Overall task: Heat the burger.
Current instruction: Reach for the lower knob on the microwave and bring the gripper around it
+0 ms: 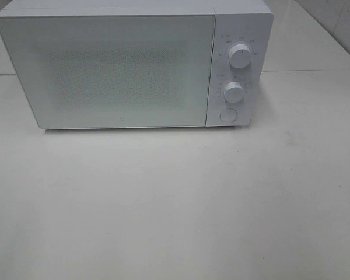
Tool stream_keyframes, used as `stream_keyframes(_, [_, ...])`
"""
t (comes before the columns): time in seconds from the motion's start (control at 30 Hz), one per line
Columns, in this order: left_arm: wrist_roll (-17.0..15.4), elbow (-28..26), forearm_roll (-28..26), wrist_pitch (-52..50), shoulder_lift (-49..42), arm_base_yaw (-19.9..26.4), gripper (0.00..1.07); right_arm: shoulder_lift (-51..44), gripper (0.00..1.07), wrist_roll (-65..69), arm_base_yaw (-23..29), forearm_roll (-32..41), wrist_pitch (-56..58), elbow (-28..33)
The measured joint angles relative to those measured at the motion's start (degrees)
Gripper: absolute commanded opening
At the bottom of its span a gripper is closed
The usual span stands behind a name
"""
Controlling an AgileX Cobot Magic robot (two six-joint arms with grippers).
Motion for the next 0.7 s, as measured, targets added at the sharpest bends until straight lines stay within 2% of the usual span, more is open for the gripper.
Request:
stream_keyframes(0.1, [0.00,0.00,0.00,0.00,0.00,0.00,1.00,5.50,0.74,0.00,0.00,0.00,-6.19,0.92])
stream_keyframes(0.2, [0.00,0.00,0.00,0.00,0.00,0.00,1.00,6.42,0.74,0.00,0.00,0.00,-7.45,1.15])
stream_keyframes(0.27, [0.00,0.00,0.00,0.00,0.00,0.00,1.00,10.89,0.74,0.00,0.00,0.00,-12.66,2.29])
stream_keyframes(0.7, [0.00,0.00,0.00,0.00,0.00,0.00,1.00,24.41,0.74,1.26,0.00,0.00,-31.23,5.16])
